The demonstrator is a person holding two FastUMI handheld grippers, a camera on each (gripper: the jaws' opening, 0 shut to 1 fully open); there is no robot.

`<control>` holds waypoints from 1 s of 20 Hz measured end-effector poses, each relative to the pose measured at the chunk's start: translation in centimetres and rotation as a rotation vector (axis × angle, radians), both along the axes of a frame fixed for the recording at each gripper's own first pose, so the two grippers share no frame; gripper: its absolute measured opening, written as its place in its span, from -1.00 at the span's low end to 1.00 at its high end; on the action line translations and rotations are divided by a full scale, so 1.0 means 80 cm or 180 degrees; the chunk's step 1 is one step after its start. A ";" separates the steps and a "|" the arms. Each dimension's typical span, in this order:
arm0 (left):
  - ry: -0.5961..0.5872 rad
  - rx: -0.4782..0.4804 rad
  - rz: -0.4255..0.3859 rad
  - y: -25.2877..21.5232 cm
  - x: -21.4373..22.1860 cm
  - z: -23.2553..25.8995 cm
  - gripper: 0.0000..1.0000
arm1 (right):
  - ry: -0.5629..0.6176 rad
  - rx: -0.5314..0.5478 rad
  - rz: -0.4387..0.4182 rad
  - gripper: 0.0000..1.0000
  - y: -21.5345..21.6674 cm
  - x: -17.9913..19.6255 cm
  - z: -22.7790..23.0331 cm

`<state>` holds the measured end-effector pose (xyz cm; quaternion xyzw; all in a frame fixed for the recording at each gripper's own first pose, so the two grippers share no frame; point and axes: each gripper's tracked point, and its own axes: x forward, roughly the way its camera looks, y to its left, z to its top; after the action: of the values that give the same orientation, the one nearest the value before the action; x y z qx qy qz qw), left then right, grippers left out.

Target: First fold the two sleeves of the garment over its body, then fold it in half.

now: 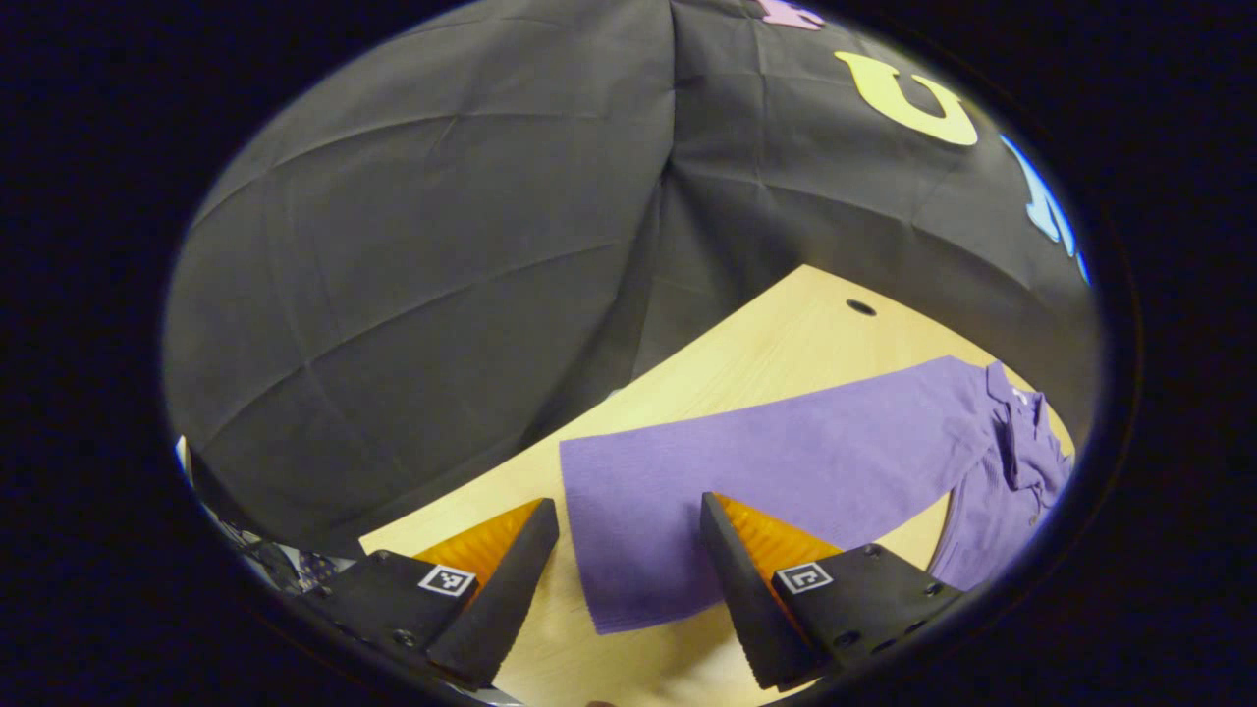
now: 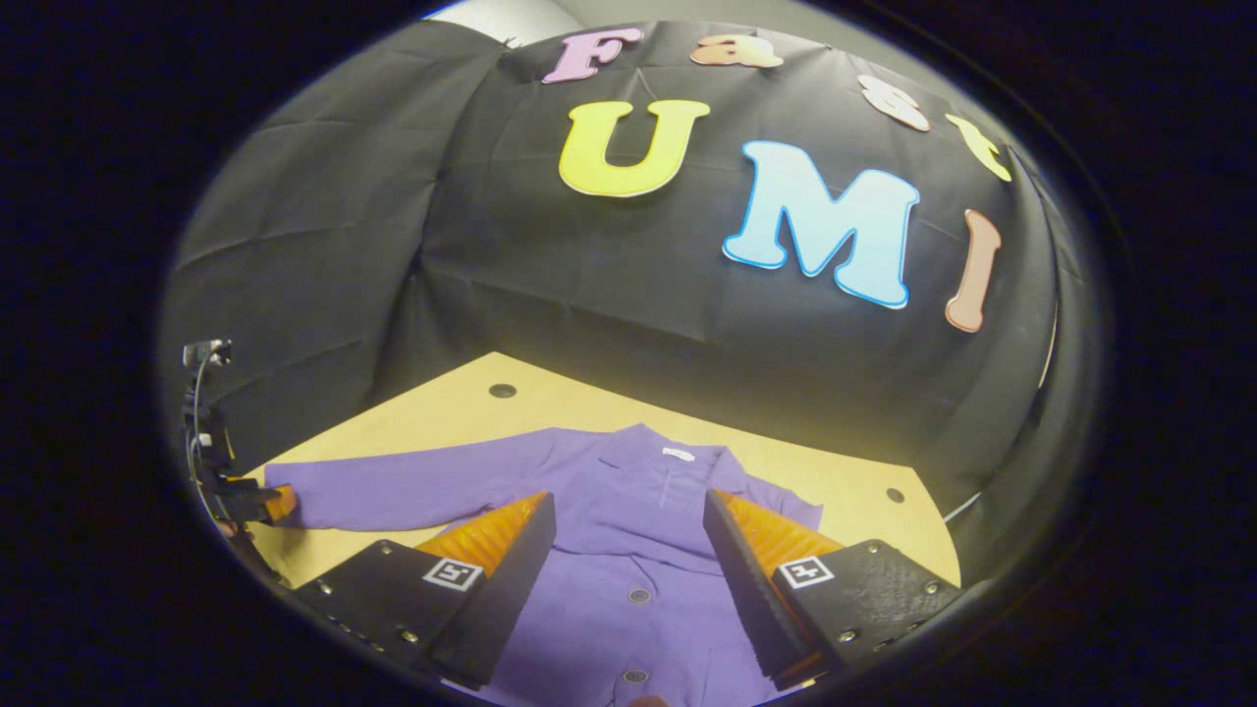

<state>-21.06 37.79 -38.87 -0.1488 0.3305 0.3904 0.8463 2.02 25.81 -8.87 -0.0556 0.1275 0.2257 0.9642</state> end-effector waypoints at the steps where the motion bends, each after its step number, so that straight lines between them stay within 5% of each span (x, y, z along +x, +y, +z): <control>1: 0.0018 0.0051 -0.0033 -0.001 0.004 -0.001 0.92 | -0.0001 0.0016 -0.0005 0.87 -0.004 0.000 0.000; 8: 0.0034 0.0118 -0.0030 -0.004 0.008 -0.002 0.89 | 0.0121 0.0208 -0.0022 0.88 -0.024 0.001 -0.002; 10: 0.0019 0.0110 -0.0114 -0.012 0.016 -0.002 0.75 | 0.0165 0.0249 -0.0015 0.87 -0.031 0.003 -0.006; 16: 0.0237 0.0258 -0.0402 -0.033 0.044 -0.009 -0.70 | 0.0185 0.0198 -0.0052 0.87 -0.062 0.007 -0.014; 20: 0.0221 0.0382 -0.0574 -0.047 0.069 0.017 -0.88 | 0.0166 0.0165 -0.0179 0.87 -0.099 0.016 -0.017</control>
<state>-15.56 34.03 -37.55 -0.0540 0.3477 0.3367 0.8734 3.28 17.90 -10.25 -0.0210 0.1482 0.2032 0.9676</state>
